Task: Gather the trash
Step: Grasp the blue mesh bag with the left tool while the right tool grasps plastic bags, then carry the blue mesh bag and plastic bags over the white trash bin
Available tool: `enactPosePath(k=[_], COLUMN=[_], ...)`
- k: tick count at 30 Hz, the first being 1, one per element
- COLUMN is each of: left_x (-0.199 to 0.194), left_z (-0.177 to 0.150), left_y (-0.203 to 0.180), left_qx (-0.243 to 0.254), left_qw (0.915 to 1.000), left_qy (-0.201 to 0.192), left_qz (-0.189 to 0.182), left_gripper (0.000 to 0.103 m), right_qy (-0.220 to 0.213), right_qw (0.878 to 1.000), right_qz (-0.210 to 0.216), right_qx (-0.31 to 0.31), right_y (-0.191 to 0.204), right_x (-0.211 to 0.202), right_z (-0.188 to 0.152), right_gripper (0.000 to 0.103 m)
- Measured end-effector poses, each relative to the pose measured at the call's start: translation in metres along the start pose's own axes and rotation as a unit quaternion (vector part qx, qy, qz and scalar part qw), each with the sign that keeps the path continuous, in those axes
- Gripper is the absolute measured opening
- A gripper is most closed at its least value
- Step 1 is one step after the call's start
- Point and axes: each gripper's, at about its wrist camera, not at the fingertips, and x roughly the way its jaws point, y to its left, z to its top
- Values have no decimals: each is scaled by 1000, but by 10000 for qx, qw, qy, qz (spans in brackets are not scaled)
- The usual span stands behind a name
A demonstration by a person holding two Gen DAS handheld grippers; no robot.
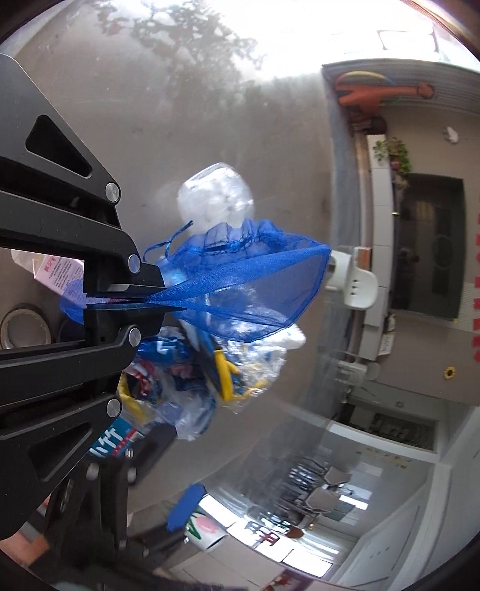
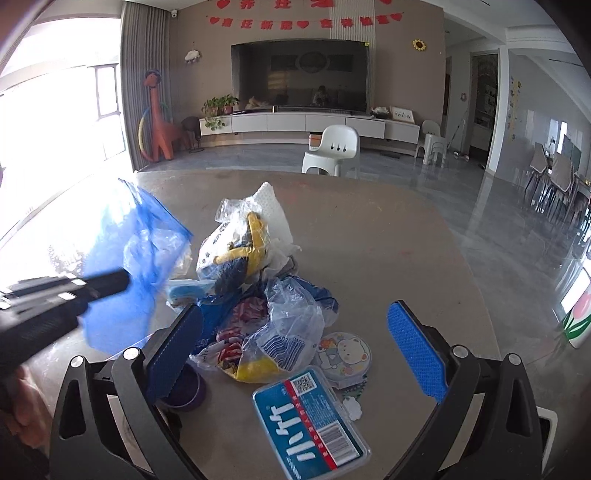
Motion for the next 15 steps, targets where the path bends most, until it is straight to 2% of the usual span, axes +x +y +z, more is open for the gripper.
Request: enactPosePath(k=[5, 6, 7, 8, 10, 12, 15], left_x=[-12, -14, -16, -19, -25, -30, -41], left_z=[5, 5, 3, 4, 6, 8, 7], left_y=[-2, -3, 0, 1, 3, 1, -4], left_qx=[107, 116, 110, 93, 80, 83, 117], left_qw=[9998, 9998, 9998, 9998, 9997, 9996, 9994], left_qy=[-148, -158, -173, -185, -224, -267, -324], left_qz=[-59, -62, -64, -65, -38, -15, 43], left_gripper=[1, 1, 1, 1, 1, 1, 1], right_qy=[273, 458, 596, 710, 770, 727, 389], right_qw=[9995, 9988, 9978, 9968, 9950, 9937, 9959], right_qz=[74, 134, 240, 301, 534, 706, 669], right_qx=[153, 141, 160, 211, 335, 486, 469], right_y=[-5, -6, -6, -7, -12, -17, -20], right_x=[24, 32, 37, 41, 40, 27, -2], right_z=[2, 2, 0, -1, -2, 1, 10], right_gripper=[96, 83, 55, 47, 37, 33, 33])
